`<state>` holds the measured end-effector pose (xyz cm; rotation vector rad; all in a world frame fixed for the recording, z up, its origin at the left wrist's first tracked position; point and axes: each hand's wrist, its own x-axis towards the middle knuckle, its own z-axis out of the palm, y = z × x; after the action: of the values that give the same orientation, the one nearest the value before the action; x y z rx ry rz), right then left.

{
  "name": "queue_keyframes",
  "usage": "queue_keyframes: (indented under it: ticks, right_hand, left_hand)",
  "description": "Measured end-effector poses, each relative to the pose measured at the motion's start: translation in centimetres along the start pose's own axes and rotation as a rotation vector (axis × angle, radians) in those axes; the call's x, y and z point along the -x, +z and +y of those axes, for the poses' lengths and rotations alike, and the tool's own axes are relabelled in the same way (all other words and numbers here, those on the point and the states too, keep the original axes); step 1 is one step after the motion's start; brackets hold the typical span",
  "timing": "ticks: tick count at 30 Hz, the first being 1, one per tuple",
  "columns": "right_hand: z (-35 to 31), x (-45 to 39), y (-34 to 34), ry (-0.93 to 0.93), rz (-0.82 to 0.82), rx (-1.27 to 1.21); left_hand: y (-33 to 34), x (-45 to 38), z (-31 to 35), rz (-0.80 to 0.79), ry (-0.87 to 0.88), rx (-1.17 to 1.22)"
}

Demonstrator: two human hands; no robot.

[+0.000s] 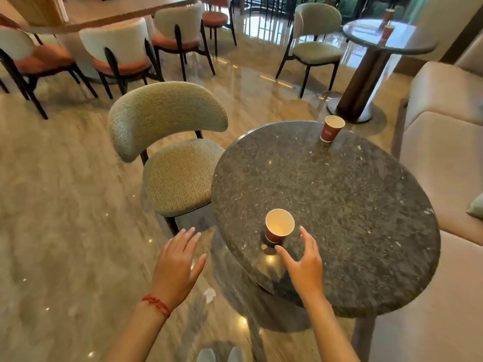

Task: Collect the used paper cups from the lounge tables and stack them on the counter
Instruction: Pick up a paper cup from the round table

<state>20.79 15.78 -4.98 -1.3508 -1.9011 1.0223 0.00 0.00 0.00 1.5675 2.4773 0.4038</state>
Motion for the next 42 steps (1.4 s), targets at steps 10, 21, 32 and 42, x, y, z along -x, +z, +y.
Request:
queue_keyframes:
  ticks: [10, 21, 32, 42]
  right_hand:
    - [3.2, -3.7, 3.7, 0.235, -0.057, -0.225]
    - [3.1, -3.9, 5.8, 0.161, 0.033, -0.234]
    - [-2.4, 1.9, 10.6, -0.014, -0.004, -0.274]
    - [0.6, 8.1, 20.0, 0.12, -0.024, -0.193]
  left_hand:
    - [3.5, -4.5, -0.8, -0.03, 0.008, -0.036]
    - [4.2, -3.7, -2.6, -0.116, -0.07, 0.026]
    - [4.4, -1.1, -8.9, -0.128, -0.115, 0.088]
    - [10.2, -0.1, -18.4, -0.145, -0.106, 0.195]
